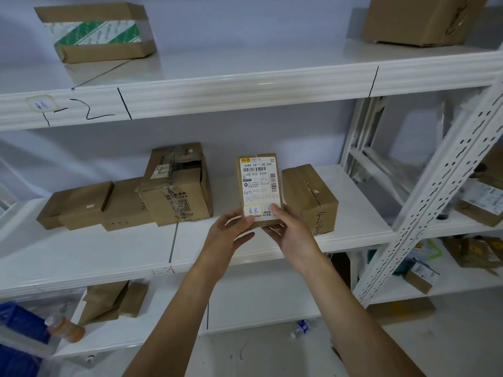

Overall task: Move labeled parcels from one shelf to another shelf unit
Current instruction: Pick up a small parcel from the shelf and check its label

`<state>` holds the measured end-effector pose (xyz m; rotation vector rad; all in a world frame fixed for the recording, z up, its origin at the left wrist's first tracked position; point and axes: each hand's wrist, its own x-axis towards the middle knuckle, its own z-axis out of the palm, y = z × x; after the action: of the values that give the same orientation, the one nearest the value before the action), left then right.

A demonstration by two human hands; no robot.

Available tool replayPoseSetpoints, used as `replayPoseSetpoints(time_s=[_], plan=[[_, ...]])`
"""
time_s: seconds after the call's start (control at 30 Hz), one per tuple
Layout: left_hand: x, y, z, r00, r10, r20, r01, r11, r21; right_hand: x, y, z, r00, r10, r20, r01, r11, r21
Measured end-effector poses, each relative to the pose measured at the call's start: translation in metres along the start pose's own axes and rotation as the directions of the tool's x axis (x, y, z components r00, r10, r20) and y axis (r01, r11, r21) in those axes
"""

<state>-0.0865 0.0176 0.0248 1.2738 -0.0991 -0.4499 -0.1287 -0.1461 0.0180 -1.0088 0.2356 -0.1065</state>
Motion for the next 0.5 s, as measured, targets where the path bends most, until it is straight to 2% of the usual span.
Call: replayPoseSetpoints(time_s=[0.13, 0.27, 0.4, 0.5], plan=[[-0.005, 0.002, 0.010, 0.998, 0.052, -0.047, -0.048, 0.996, 0.080, -0.002, 0.003, 0.000, 0.997, 0.071, -0.032, -0.063, 0.974, 0.217], [-0.007, 0.000, 0.021, 0.979, 0.168, -0.117, -0.135, 0.960, 0.243, -0.002, 0.011, 0.002, 0.993, 0.104, -0.064, -0.071, 0.919, 0.387], [-0.008, -0.007, 0.029, 0.961, 0.237, -0.145, -0.177, 0.924, 0.338, -0.003, 0.016, 0.004, 0.993, 0.115, -0.035, -0.087, 0.886, 0.455], [-0.007, -0.008, 0.028, 0.966, 0.203, -0.162, -0.149, 0.944, 0.296, -0.003, 0.016, 0.002, 0.991, 0.117, -0.061, -0.081, 0.904, 0.420]])
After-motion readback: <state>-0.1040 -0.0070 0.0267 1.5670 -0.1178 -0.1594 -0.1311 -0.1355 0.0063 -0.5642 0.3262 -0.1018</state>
